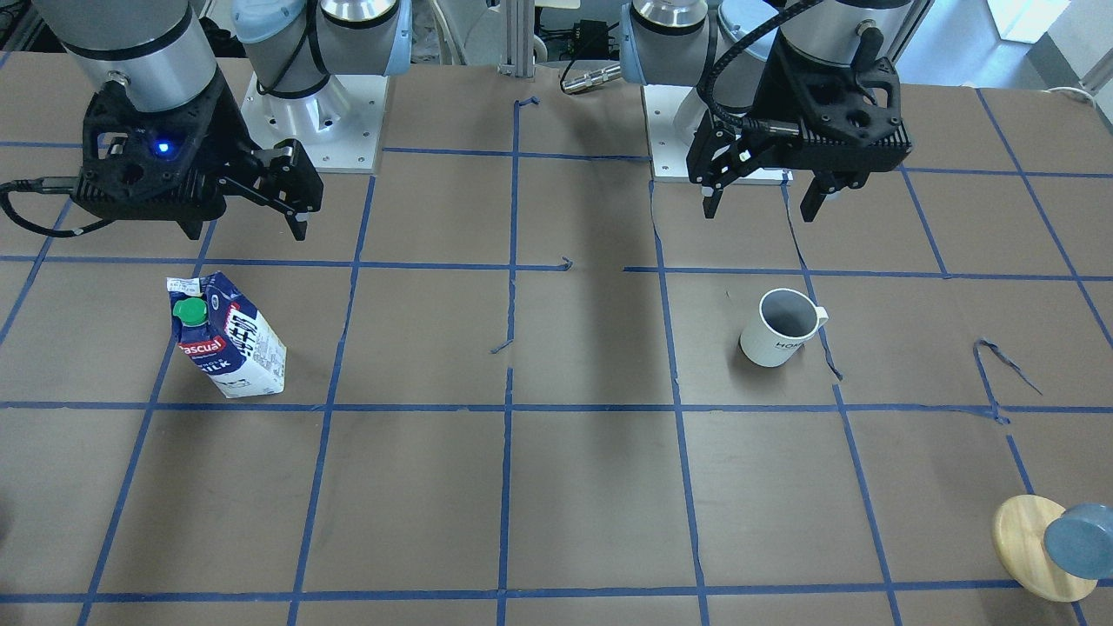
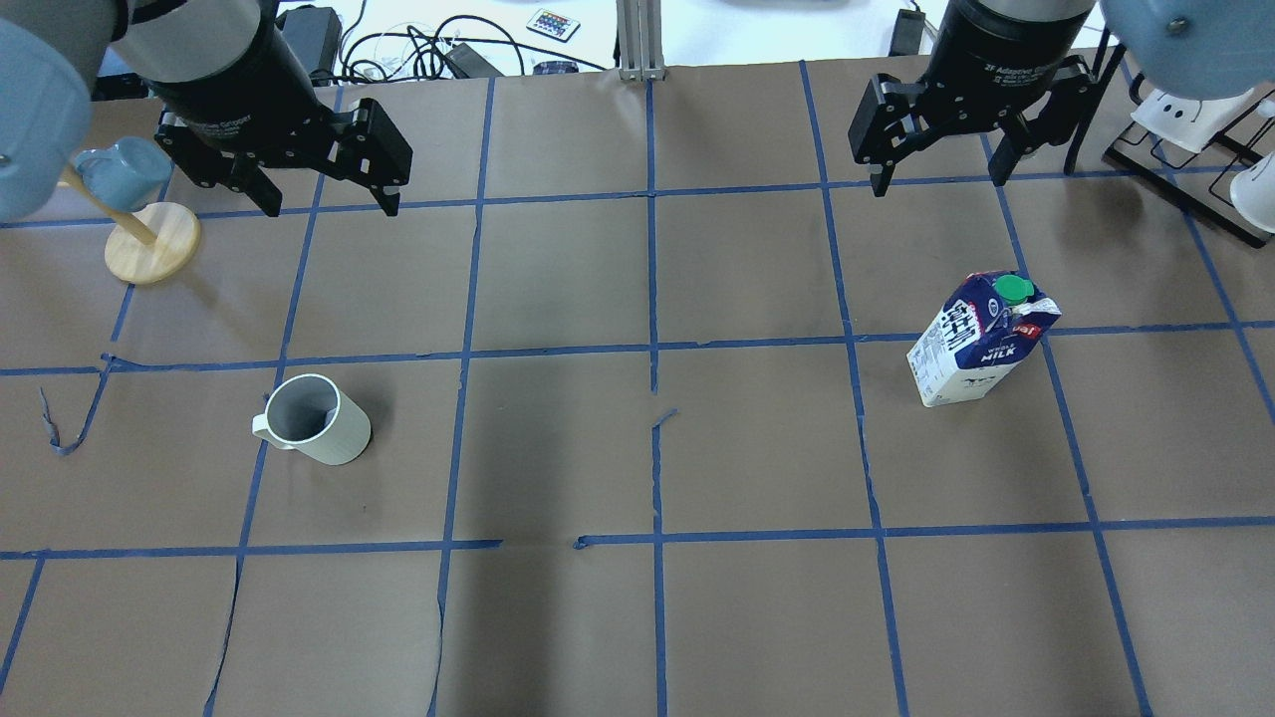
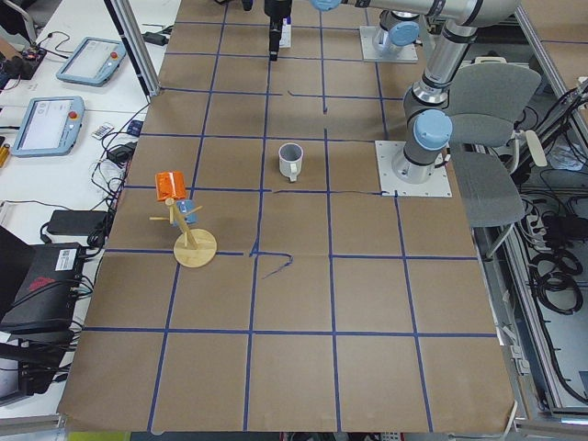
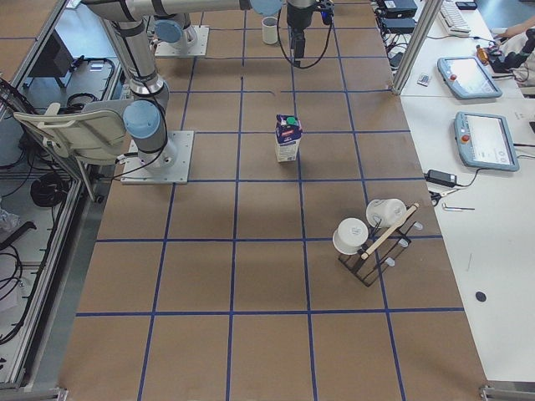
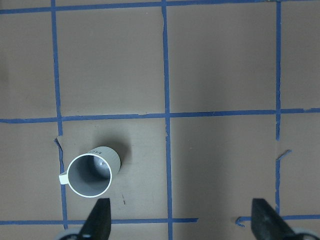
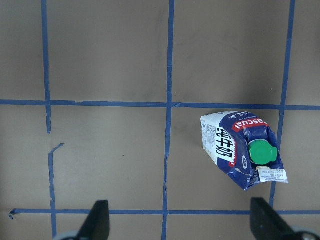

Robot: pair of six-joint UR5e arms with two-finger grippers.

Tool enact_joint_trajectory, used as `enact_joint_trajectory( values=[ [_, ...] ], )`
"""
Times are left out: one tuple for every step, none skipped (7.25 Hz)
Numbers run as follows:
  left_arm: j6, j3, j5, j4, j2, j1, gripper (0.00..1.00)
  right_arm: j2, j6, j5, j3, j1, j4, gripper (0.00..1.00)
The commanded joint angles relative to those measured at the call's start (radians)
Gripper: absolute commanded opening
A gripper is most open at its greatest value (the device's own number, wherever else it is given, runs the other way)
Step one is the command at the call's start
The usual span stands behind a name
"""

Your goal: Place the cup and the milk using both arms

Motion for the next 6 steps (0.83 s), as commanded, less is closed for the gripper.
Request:
enact_joint_trajectory(
  values=[
    [0.0,-0.002,0.002,-0.001,-0.001,-0.001,1.0,0.006,-0.036,-0.001,0.0,-0.018,-0.006,1.0],
    [0.0,-0.003,0.006,-0.002,0.001,0.003,1.0,0.029,-0.042,0.016,0.023,-0.049,-0.011,1.0],
    [0.008,-0.015,0.004,-0.002,0.001,0.019,1.0,0.032,-0.086,0.013,0.084,-0.081,-0.09,1.0],
    [0.061,-0.021,0.001,-0.008,-0.002,0.06,1.0,0.032,-0.185,0.016,0.142,-0.13,-0.167,1.0],
    [0.157,-0.034,-0.001,-0.01,-0.017,0.135,1.0,0.037,-0.218,0.021,0.194,-0.195,-0.206,1.0],
    [0.216,-0.087,-0.004,0.001,-0.039,0.198,1.0,0.058,-0.269,0.019,0.243,-0.222,-0.303,1.0]
  ],
)
